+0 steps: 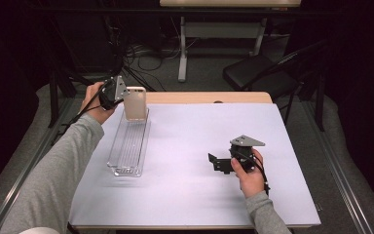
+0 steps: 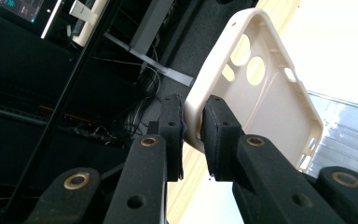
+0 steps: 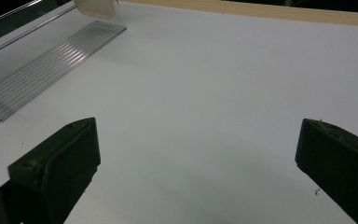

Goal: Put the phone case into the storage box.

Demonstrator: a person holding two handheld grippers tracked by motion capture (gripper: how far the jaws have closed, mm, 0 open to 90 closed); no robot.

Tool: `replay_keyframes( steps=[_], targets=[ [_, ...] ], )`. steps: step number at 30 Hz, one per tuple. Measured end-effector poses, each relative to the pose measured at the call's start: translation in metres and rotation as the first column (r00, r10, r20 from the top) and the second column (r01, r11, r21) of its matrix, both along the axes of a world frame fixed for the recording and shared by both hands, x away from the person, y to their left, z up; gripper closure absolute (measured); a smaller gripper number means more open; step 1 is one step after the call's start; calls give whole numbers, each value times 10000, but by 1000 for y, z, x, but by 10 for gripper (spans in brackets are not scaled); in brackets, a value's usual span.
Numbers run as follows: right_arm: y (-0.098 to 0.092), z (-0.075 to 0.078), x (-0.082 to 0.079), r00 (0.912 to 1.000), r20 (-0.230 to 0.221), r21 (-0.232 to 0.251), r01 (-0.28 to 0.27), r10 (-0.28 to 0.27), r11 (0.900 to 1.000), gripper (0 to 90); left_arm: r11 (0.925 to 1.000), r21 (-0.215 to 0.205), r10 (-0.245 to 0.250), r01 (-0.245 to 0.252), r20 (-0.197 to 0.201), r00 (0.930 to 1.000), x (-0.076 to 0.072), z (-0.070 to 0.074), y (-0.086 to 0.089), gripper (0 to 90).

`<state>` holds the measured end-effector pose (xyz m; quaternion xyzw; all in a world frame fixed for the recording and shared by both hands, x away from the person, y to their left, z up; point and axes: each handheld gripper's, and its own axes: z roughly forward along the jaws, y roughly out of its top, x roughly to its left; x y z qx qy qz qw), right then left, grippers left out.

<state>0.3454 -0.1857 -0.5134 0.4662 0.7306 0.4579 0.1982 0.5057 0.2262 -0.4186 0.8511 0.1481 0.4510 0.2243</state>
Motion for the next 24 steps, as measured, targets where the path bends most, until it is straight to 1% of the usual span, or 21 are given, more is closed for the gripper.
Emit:
replay_keyframes(
  steps=[2, 5, 8, 10, 12, 15, 17, 20, 24],
  targets=[
    [0, 0, 0, 10000, -2, -15, -17, 17, 10000, 0, 9999, -143, -5, 5, 21, 10000, 0, -2, 0, 790],
    [0, 0, 0, 10000, -23, -1, -23, 23, 10000, 0, 9999, -144, 7, -8, -8, 10000, 0, -7, 1, 790],
    [1, -1, 0, 10000, -23, -36, -51, 51, 10000, 0, 9998, -223, 0, 2, 100, 10000, 0, -10, 2, 790],
    [1, -1, 0, 10000, -45, -26, -49, 49, 10000, 0, 9998, -180, 20, -19, 51, 10000, 0, -12, 2, 790],
    [2, -1, 0, 9999, -73, -45, -71, 70, 10000, 0, 9999, -161, 26, -25, 96, 10000, 1, -13, 2, 790],
    [2, -2, 0, 9999, -66, -65, -97, 97, 9999, 0, 9996, -281, 26, -22, 142, 9999, 1, -15, 2, 790],
    [2, -2, 0, 9999, -71, -54, -107, 107, 9999, 0, 9998, -204, 47, -45, 130, 9999, 1, -16, 2, 790],
    [1, -2, 0, 9999, -77, -32, -91, 91, 10000, 0, 9996, -275, 20, -15, 173, 9998, 1, -19, 1, 789],
    [1, -1, 0, 9999, -81, 1, -77, 77, 10000, 0, 9999, -160, -35, 38, 200, 9998, 2, -21, 2, 789]
  ],
)
